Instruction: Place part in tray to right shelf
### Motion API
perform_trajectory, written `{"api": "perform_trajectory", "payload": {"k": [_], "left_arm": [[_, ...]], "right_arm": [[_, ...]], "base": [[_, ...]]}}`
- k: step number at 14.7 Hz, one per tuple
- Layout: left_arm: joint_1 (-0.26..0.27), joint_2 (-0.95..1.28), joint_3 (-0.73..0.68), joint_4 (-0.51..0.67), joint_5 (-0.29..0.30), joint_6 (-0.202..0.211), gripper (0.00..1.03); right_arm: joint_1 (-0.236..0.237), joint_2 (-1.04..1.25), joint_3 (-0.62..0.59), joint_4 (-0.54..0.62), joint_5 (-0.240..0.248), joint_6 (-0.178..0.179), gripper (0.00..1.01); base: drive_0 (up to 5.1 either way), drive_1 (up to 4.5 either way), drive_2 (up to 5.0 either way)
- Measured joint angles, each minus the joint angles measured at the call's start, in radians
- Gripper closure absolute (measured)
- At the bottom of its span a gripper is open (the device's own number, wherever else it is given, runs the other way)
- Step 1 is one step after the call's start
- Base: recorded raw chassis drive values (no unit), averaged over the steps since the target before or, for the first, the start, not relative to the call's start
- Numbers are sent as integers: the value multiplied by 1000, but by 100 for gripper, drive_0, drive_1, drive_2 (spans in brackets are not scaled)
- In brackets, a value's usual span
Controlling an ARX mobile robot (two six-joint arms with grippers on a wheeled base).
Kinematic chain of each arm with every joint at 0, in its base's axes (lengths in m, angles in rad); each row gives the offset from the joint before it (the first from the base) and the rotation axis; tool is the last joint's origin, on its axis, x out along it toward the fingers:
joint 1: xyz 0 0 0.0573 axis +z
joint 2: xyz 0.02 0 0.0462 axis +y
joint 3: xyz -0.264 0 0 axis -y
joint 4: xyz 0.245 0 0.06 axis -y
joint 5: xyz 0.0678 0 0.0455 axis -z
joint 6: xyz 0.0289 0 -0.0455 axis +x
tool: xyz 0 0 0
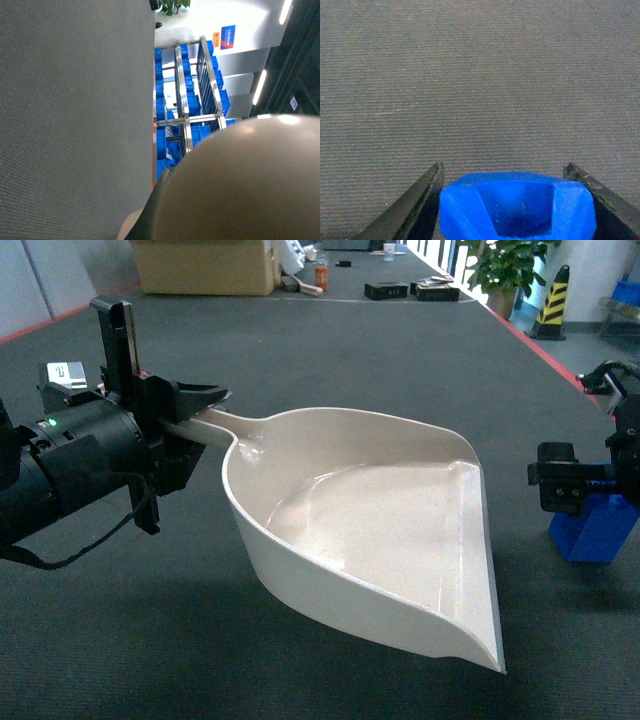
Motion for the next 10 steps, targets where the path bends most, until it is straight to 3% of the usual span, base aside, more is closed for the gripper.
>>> {"api": "perform_trajectory", "payload": {"k": [3, 6, 7, 9, 10], "left_arm": [[0, 0, 0, 0, 0, 0, 90], [0, 0, 0, 0, 0, 0, 90], [0, 0, 0, 0, 1, 0, 90], [0, 0, 0, 0, 1, 0, 90], [0, 0, 0, 0, 1, 0, 90]], "right_arm": [[0, -65, -71, 39, 18, 3, 53], [23, -291, -195, 69, -17, 16, 55], [57, -377, -218, 77, -35, 32, 55], [173, -502, -225, 125, -106, 94, 55], [250, -513, -227, 185, -101, 133, 55]], "base": [[0, 0, 0], [0, 0, 0], [0, 0, 0], [0, 0, 0], [0, 0, 0]]}}
